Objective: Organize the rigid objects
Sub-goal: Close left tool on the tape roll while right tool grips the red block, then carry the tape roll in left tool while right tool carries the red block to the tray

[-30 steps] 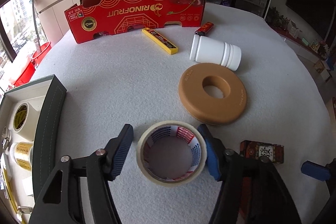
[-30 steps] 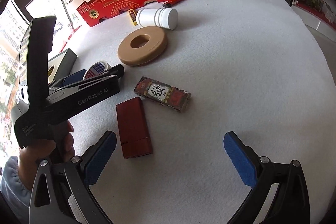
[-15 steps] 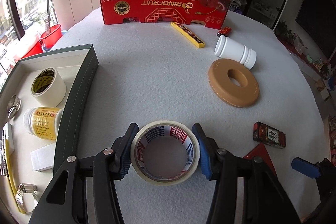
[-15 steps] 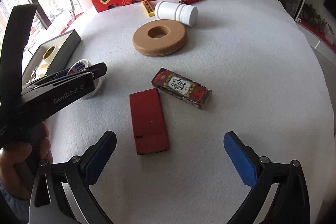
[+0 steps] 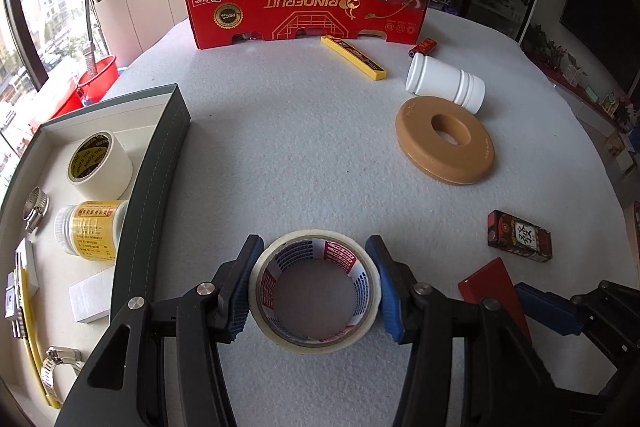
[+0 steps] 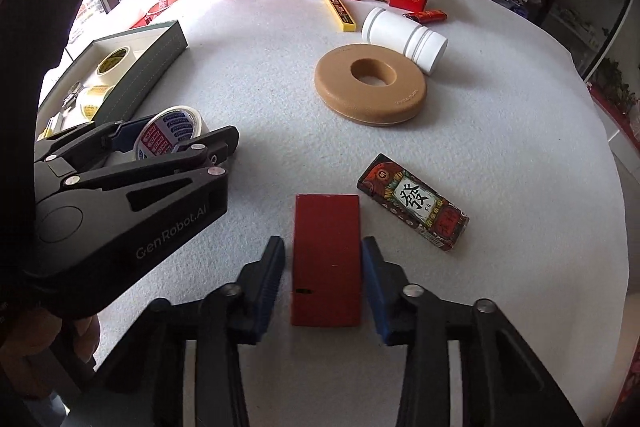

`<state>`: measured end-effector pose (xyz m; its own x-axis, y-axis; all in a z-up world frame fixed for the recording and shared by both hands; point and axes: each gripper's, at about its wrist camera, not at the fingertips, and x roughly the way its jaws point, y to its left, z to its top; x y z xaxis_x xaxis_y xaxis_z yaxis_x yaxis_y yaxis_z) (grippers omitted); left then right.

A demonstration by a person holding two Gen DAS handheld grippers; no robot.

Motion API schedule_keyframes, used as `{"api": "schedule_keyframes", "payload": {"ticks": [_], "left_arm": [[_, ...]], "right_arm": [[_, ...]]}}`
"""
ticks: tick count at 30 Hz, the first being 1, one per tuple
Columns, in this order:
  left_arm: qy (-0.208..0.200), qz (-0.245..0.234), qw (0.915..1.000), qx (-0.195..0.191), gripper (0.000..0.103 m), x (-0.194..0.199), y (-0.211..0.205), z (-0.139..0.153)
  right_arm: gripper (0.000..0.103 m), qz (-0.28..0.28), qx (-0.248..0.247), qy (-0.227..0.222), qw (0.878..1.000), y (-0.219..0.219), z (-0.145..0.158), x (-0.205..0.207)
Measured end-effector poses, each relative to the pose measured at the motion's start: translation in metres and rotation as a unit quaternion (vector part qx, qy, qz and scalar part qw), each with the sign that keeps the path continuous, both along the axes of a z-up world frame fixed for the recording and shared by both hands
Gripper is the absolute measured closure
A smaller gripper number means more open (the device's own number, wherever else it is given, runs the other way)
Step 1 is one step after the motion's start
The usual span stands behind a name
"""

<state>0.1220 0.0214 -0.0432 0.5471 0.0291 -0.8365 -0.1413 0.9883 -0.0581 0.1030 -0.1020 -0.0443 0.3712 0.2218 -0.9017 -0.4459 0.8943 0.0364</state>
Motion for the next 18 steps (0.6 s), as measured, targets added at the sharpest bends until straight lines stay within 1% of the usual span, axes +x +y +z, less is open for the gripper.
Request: {"api": "schedule_keyframes", "payload": {"ticks": [2,6,18], "left_arm": [[0.002,0.0,0.9999,-0.012,0.047,-0.004,0.001,0.002],[-0.004,-0.003,0.9998,-0.017,0.047,-0.016,-0.001,0.009],[-0.049,-0.03,0.9969,-0.053,0.047,-0.054,-0.017,0.053]], "right_arm": [[0.067,-0.009,0.006,0.005,1.0,-0.001,0.001,0.001],[0.068,-0.03,0.034,0.018,0.999,-0.011,0.005,-0.005],[0.068,-0.062,0.08,-0.014,0.995,-0.037,0.047,-0.03]]}}
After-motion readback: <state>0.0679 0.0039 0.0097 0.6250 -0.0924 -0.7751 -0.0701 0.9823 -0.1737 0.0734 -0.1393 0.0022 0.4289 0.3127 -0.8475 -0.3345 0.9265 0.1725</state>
